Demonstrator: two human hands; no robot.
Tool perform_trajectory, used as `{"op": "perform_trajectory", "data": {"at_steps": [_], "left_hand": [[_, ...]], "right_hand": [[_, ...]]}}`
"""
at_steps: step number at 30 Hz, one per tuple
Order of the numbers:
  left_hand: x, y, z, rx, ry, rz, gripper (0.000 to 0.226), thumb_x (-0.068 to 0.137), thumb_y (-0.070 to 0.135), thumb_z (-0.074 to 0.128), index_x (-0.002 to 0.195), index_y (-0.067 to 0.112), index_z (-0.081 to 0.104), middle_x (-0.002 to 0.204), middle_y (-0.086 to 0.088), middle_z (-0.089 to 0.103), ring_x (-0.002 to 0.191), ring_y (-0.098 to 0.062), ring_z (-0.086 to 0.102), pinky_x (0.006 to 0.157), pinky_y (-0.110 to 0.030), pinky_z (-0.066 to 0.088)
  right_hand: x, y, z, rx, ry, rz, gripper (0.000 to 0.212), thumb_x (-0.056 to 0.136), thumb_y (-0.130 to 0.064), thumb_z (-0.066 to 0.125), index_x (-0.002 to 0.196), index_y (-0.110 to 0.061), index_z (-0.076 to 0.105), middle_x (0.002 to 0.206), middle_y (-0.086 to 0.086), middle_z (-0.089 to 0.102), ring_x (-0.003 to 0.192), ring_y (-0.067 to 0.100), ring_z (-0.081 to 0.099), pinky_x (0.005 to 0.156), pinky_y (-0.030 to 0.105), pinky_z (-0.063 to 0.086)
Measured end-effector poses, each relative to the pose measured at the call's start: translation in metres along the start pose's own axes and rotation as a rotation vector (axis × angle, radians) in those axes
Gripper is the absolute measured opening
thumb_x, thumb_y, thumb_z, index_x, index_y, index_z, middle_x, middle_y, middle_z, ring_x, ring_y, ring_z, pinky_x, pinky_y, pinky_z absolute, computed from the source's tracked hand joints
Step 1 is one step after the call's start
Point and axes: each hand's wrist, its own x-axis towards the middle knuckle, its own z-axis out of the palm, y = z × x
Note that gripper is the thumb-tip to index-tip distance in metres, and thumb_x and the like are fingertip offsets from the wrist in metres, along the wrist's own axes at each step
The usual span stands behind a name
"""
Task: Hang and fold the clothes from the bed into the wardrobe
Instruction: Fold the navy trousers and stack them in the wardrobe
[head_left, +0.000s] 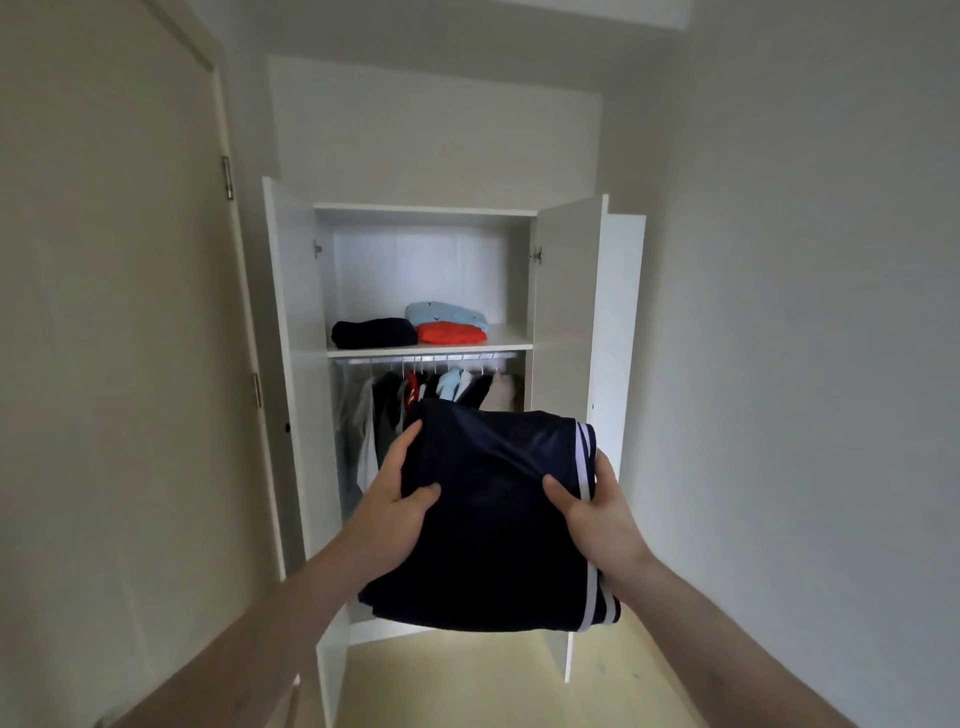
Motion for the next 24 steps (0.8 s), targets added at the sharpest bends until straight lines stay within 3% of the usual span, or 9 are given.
{"op": "perform_trajectory", "data": {"at_steps": [4, 11, 16, 21, 24], "left_hand": [[0.083, -0.019, -0.036, -0.006, -0.002, 0.027, 0.072, 0.104, 0.007, 0.054, 0.156, 0.048, 0.025, 0.137, 0.029, 0.046, 0.116, 0.013, 0.053, 0.098, -0.011, 0.046], [0.194, -0.044, -0.069, -0.019, 0.022, 0.042, 0.070, 0.104, 0.005, 0.053, 0.156, 0.045, 0.027, 0.136, 0.023, 0.049, 0.110, 0.012, 0.052, 0.077, 0.000, 0.046], [0.272, -0.063, -0.079, 0.017, 0.052, 0.064, 0.072, 0.103, 0.007, 0.054, 0.157, 0.045, 0.026, 0.139, 0.020, 0.047, 0.111, 0.012, 0.050, 0.088, -0.009, 0.040], [0.349, -0.086, -0.081, 0.022, 0.075, 0.082, 0.072, 0.102, 0.002, 0.054, 0.158, 0.039, 0.027, 0.143, 0.016, 0.046, 0.110, 0.015, 0.051, 0.081, -0.002, 0.044], [0.398, -0.102, -0.078, 0.004, 0.102, 0.081, 0.072, 0.100, -0.003, 0.055, 0.156, 0.036, 0.032, 0.141, 0.015, 0.052, 0.112, 0.014, 0.054, 0.093, -0.007, 0.045]], "right_hand": [[0.078, -0.003, 0.039, -0.008, 0.019, -0.034, 0.043, 0.096, -0.024, 0.069, 0.134, -0.037, 0.052, 0.121, -0.011, 0.070, 0.109, 0.011, 0.069, 0.100, 0.038, 0.056], [0.188, -0.002, 0.079, -0.023, 0.026, -0.070, 0.045, 0.097, -0.024, 0.069, 0.136, -0.035, 0.051, 0.121, -0.011, 0.070, 0.110, 0.013, 0.069, 0.103, 0.043, 0.055], [0.263, 0.007, 0.094, -0.008, 0.026, -0.069, 0.048, 0.096, -0.025, 0.070, 0.138, -0.035, 0.050, 0.124, -0.011, 0.069, 0.111, 0.014, 0.069, 0.103, 0.042, 0.055], [0.346, 0.022, 0.103, 0.009, 0.009, -0.091, 0.043, 0.096, -0.022, 0.070, 0.134, -0.033, 0.052, 0.122, -0.010, 0.071, 0.107, 0.010, 0.070, 0.097, 0.034, 0.056], [0.399, 0.036, 0.104, 0.038, -0.012, -0.093, 0.041, 0.096, -0.020, 0.070, 0.132, -0.034, 0.054, 0.119, -0.009, 0.072, 0.105, 0.010, 0.071, 0.095, 0.034, 0.058]]}}
